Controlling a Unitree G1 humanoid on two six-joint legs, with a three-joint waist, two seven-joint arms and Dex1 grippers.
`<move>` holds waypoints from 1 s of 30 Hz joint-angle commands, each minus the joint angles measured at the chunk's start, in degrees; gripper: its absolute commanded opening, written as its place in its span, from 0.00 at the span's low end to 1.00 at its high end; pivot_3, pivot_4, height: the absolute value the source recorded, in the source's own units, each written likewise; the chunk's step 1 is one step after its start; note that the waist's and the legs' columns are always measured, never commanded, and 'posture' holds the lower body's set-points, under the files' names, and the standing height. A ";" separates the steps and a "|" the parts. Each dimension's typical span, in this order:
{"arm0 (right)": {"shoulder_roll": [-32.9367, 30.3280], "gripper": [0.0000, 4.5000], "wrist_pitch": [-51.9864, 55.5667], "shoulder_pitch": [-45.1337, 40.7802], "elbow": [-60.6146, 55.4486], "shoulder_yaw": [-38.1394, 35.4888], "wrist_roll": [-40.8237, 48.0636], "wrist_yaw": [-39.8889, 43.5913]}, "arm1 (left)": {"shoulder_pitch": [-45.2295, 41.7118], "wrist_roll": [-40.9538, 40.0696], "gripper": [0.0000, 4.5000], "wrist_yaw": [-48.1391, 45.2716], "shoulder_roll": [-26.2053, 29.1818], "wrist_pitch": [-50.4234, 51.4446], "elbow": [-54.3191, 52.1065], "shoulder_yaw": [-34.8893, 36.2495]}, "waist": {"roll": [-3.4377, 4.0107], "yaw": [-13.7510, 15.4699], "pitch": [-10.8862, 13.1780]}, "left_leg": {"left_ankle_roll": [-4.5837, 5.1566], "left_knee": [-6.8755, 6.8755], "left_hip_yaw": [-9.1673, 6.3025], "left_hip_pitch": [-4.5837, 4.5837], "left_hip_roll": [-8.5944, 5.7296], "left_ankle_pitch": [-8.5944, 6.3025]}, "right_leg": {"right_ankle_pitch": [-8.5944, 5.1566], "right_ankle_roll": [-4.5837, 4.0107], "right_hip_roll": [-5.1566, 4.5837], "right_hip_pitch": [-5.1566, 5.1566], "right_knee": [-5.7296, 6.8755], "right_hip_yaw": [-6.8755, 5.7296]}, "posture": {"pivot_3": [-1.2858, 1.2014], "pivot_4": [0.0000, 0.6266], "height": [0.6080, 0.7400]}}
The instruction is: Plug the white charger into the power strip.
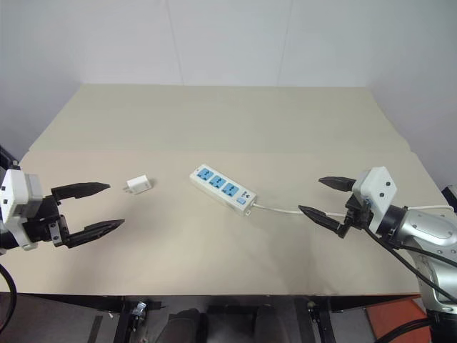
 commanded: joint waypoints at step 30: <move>14.56 0.99 -4.75 -7.07 6.86 15.34 -6.94 -4.79 | -3.90 -1.20 1.00 -1.03 0.77 -1.52 1.21 -3.10 | 0.00 -0.23 0.00 | 0.00 -0.01 -0.02 0.02 0.03 0.00 | 0.02 -0.03 0.04 -0.07 0.04 0.06 | 0.52 0.24 1.00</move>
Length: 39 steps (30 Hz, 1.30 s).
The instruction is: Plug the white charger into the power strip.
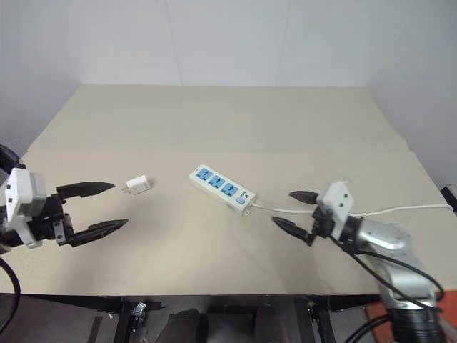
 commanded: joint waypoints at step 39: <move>20.68 0.77 -20.55 -22.71 44.55 12.97 -12.57 2.71 | -1.25 -1.47 1.00 -0.55 1.24 -0.25 -0.35 -0.37 | 0.05 -1.53 0.02 | -0.06 -0.10 -0.20 0.09 0.06 -0.03 | 0.04 -0.06 0.04 -0.09 0.05 0.10 | 0.52 0.24 1.00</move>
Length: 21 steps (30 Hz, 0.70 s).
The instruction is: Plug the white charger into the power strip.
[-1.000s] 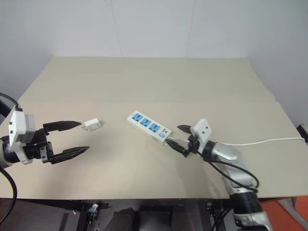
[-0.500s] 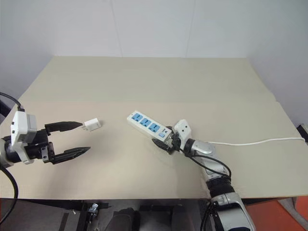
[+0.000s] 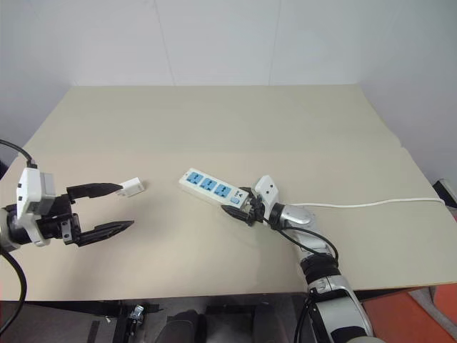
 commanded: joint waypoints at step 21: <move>-5.42 0.77 -7.83 -2.25 2.66 5.56 0.06 25.64 | -28.43 16.47 1.00 -7.49 12.06 -4.38 27.12 -21.09 | 0.05 -0.25 0.04 | -0.03 -0.01 0.31 0.01 -0.01 -0.02 | 0.00 0.01 0.11 -0.02 -0.01 -0.01 | 0.52 0.24 1.00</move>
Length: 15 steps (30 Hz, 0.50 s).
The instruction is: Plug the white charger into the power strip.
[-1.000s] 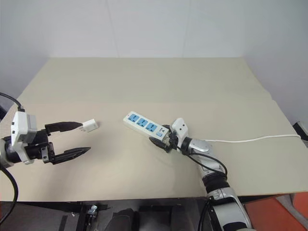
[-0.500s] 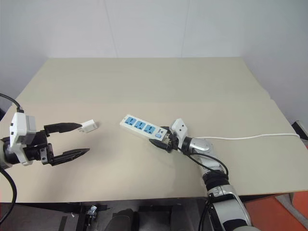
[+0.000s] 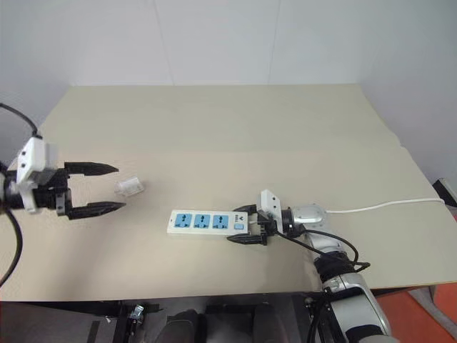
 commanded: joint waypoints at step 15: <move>3.00 0.77 -1.78 0.18 2.03 0.91 -1.62 -1.52 | -61.27 49.60 1.00 -12.20 -14.25 -7.07 65.67 -46.73 | -0.10 -0.86 0.00 | 0.00 0.04 0.06 -0.09 0.01 0.01 | -0.05 0.08 0.13 -0.03 0.29 -0.07 | 0.52 0.24 1.00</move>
